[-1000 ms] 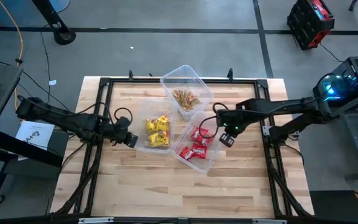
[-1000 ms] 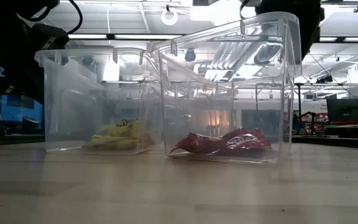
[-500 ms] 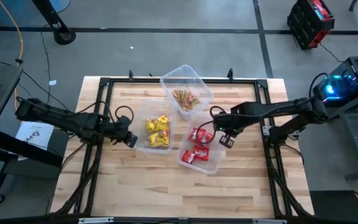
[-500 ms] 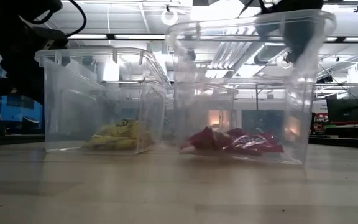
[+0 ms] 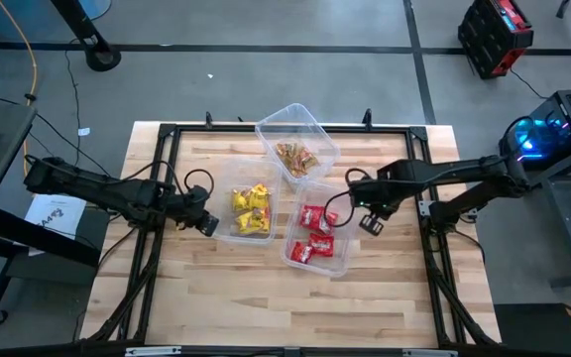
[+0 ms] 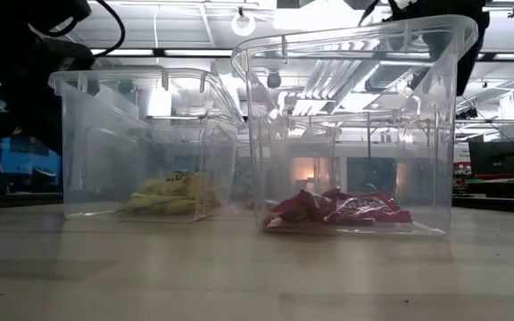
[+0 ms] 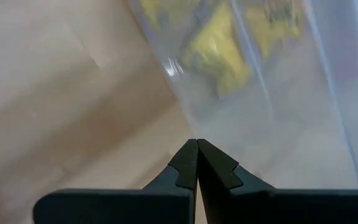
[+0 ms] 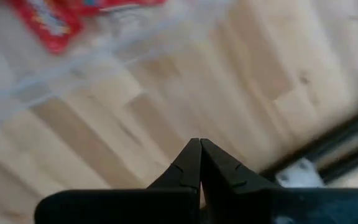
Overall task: Sort candy
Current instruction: Adjust the transparent bins
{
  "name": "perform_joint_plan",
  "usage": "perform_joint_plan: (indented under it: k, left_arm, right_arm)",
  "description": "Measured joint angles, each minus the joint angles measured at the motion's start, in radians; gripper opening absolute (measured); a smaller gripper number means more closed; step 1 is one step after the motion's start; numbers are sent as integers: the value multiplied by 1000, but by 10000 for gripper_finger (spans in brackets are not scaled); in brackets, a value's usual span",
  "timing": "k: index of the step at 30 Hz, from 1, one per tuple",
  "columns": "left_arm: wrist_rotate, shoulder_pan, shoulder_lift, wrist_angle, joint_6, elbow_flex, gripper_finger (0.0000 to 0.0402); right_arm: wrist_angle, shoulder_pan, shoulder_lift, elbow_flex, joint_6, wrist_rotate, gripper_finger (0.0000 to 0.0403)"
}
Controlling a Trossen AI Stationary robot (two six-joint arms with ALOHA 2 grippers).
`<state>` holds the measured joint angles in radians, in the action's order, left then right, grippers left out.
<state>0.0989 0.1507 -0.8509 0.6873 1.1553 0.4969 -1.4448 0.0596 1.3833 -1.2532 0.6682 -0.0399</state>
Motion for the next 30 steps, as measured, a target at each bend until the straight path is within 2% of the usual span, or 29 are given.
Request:
perform_joint_plan:
  k: [4, 6, 11, 16, 19, 23, 27, 30]
  left_arm:
    - [-190, 35, 0, 0, -5, 0, 0]
    - [-246, 73, 0, 2, 7, 0, 0]
    - [-252, 184, 0, 3, 89, 0, 0]
    - [-242, 281, 0, -19, 155, -22, 0]
    - [-234, 320, 0, -38, 218, -48, 0]
    - [-183, 365, 1, -61, 312, -76, 0]
    - [-161, 407, -1, -67, 363, -93, 0]
    - [-132, 427, 0, -73, 384, -93, 0]
  right_arm:
    - [223, 0, 4, 93, -13, 96, 0]
    - [339, 0, 4, 156, -8, 123, 0]
    - [584, -9, 4, 283, 62, 121, 0]
    - [841, -28, 4, 343, 98, 116, 0]
    - [936, -54, 10, 358, 125, 92, 0]
    - [944, -98, 13, 338, 89, 72, 0]
    - [832, -152, -12, 251, -15, 112, 0]
    - [762, -208, -11, 162, -120, 86, 0]
